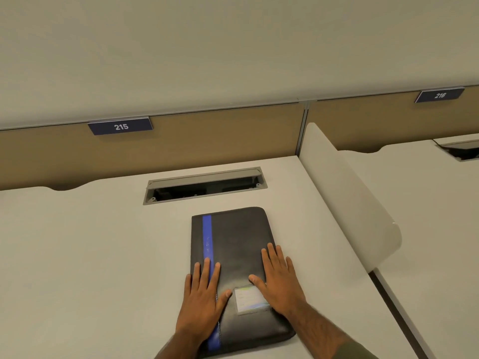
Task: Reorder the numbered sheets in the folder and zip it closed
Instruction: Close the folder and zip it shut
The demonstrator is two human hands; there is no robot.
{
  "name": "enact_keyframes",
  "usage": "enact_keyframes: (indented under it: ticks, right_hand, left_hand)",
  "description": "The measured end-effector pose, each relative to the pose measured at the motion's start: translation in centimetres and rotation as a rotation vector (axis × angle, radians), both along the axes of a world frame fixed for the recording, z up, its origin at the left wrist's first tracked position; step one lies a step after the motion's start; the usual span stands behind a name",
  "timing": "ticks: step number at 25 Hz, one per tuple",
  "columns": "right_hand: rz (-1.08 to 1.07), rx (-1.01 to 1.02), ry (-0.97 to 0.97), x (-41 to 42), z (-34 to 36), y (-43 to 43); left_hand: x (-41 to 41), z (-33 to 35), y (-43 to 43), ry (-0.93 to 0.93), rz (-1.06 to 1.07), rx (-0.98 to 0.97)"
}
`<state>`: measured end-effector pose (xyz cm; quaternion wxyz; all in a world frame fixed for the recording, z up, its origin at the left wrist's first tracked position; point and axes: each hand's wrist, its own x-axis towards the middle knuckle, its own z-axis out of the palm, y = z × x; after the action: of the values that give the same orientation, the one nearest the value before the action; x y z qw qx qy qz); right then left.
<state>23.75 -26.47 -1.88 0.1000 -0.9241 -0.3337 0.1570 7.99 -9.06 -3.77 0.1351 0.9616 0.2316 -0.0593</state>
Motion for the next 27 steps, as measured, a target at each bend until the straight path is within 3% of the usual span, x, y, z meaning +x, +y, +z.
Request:
enact_keyframes:
  ticks: [11,19,27]
  right_hand:
    - [-0.012,-0.135,-0.163,-0.8,-1.9,-0.2]
    - [-0.028,-0.172,-0.165,-2.4,-2.1,-0.3]
    - [-0.036,-0.142,-0.220,-10.4,-1.8,-0.6]
  left_hand:
    - [-1.0,0.5,0.7,0.005,-0.074,0.045]
    - [-6.7,0.0,2.0,-0.014,-0.110,-0.078]
    - [-14.6,-0.2,3.4,-0.080,-0.232,-0.190]
